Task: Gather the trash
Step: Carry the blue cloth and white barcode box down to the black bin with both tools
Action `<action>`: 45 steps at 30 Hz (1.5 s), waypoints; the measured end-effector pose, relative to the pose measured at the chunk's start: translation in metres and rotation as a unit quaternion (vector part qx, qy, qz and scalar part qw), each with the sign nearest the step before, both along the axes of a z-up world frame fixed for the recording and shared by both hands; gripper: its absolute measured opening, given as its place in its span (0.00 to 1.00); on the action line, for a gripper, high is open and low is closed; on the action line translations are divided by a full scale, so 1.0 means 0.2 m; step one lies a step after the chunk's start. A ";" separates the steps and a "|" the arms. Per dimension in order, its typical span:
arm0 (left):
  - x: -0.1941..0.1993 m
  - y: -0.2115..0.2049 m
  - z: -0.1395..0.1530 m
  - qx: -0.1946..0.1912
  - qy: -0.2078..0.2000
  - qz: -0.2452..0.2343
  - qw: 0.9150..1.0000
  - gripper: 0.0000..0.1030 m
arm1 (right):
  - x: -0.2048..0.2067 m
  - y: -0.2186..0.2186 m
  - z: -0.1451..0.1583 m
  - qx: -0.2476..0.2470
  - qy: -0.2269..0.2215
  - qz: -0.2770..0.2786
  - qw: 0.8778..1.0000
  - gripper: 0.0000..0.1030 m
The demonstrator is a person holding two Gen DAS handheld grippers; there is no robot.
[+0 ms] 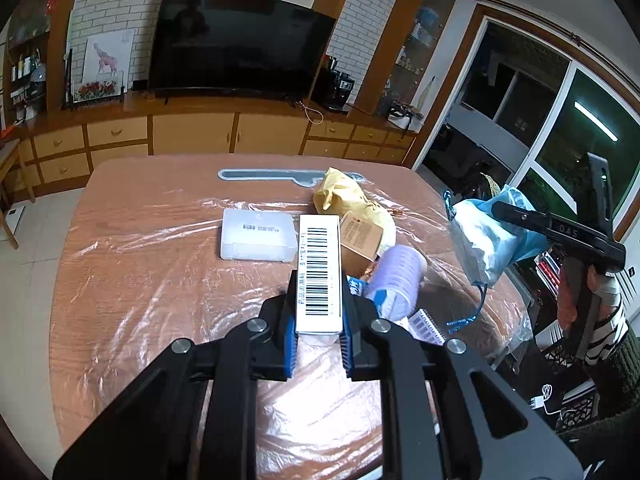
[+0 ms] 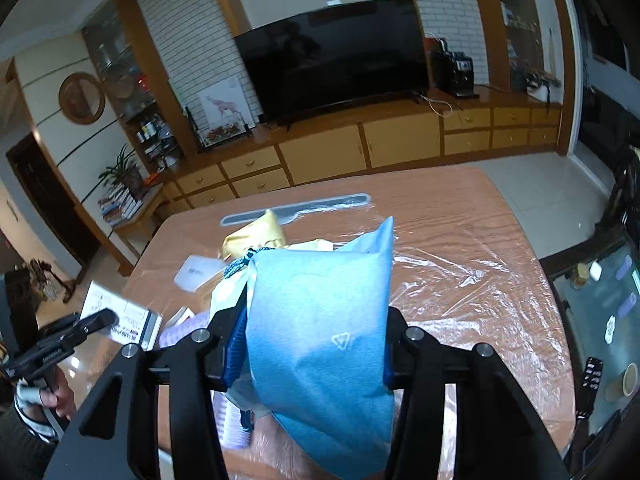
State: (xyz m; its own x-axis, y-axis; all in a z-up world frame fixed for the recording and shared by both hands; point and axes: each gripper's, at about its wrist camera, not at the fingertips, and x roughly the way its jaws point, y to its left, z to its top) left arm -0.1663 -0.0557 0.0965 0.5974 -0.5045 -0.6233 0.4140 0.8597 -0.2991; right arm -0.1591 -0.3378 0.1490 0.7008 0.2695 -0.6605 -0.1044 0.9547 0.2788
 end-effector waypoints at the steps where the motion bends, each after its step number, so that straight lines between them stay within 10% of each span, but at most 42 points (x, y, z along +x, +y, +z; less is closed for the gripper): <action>1: -0.01 0.00 0.00 0.001 0.000 -0.001 1.000 0.18 | -0.02 0.02 0.00 0.000 0.000 0.004 1.000 0.47; 20: -0.30 -0.08 0.07 -0.003 0.000 -0.050 0.999 0.18 | -0.46 0.21 0.04 0.002 0.008 0.086 0.996 0.47; 45: -0.70 -0.33 -0.17 0.054 0.067 -0.150 0.985 0.18 | -0.81 0.32 -0.31 -0.017 0.130 0.130 0.983 0.47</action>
